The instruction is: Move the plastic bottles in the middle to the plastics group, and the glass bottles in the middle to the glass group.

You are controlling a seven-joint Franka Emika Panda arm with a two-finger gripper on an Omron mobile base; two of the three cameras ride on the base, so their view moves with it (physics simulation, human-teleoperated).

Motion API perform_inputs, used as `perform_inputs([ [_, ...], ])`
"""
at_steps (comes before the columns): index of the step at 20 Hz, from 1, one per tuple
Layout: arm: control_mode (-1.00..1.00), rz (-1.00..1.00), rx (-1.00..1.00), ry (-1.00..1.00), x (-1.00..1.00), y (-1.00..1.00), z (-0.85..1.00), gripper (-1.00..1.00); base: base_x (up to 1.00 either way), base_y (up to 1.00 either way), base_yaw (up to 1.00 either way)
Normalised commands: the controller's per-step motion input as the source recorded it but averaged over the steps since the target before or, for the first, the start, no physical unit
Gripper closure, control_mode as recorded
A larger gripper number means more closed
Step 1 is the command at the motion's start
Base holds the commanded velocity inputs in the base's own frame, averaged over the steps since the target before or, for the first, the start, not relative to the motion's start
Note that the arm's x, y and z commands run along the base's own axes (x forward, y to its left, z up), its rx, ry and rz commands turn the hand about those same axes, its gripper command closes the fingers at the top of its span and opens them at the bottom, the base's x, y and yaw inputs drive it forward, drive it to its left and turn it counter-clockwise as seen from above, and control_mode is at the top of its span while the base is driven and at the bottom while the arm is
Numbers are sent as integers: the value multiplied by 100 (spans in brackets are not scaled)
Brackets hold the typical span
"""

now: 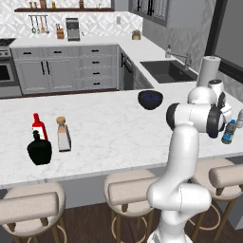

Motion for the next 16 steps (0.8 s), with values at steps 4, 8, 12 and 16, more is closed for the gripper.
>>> perform_inputs([
  [4, -100, 0, 0, 0, 0, 0, 0, -100, 0, 0, 0],
  [8, -100, 0, 0, 0, 0, 0, 2, -100, 0, 0, 0],
  [12, -100, 0, 0, -1, -4, 0, 17, -100, 0, 0, 0],
  [16, -100, 0, 0, -2, -25, 0, 55, -100, 0, 0, 0],
])
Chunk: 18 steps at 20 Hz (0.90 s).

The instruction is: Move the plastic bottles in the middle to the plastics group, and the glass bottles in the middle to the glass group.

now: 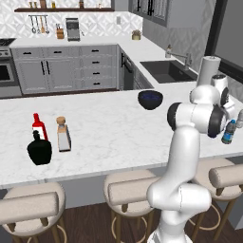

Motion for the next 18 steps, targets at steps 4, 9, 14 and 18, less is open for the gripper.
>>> perform_inputs([
  [4, -100, 1, 1, -1, -46, 2, 26, -100, 0, 0, 0],
  [9, -100, 10, 0, -5, -48, 37, 3, -100, 0, 0, 0],
  [14, -100, 13, 0, -3, -47, 61, 6, -100, 0, 0, 0],
  [18, -100, 7, -1, -2, -54, 69, 41, -100, 0, 0, 0],
])
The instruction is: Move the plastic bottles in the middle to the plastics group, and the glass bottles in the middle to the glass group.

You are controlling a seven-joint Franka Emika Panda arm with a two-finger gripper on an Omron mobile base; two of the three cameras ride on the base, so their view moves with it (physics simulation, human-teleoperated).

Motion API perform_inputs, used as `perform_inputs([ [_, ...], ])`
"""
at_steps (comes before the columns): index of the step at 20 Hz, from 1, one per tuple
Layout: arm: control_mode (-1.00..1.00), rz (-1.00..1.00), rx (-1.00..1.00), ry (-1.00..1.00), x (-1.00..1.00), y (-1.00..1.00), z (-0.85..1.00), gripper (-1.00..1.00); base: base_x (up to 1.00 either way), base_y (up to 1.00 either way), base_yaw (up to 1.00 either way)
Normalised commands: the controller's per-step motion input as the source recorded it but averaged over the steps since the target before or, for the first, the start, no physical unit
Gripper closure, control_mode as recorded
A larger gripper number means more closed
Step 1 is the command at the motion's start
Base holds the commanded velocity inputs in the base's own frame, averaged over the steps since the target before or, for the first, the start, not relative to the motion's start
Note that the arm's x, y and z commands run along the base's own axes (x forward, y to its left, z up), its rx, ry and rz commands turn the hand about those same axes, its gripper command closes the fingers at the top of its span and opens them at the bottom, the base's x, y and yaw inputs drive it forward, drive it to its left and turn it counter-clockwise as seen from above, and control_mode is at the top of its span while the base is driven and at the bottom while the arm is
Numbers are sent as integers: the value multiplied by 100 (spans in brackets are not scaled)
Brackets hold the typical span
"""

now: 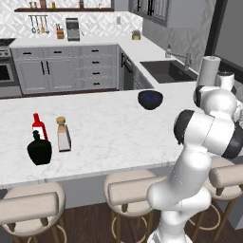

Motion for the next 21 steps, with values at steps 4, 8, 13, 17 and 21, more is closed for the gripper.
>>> perform_inputs([
  [4, -100, 6, -1, -6, -46, 61, 23, -100, 0, 0, 0],
  [8, -100, 13, 0, -1, -37, 59, 15, -100, 0, 0, 0],
  [13, -100, 12, 0, 0, -28, 55, 22, -100, 0, 0, 0],
  [17, -100, 9, 0, 3, -14, 65, 12, -100, 0, 0, 0],
  [21, -100, 9, 0, 1, -16, 70, 12, -100, 0, 0, 0],
])
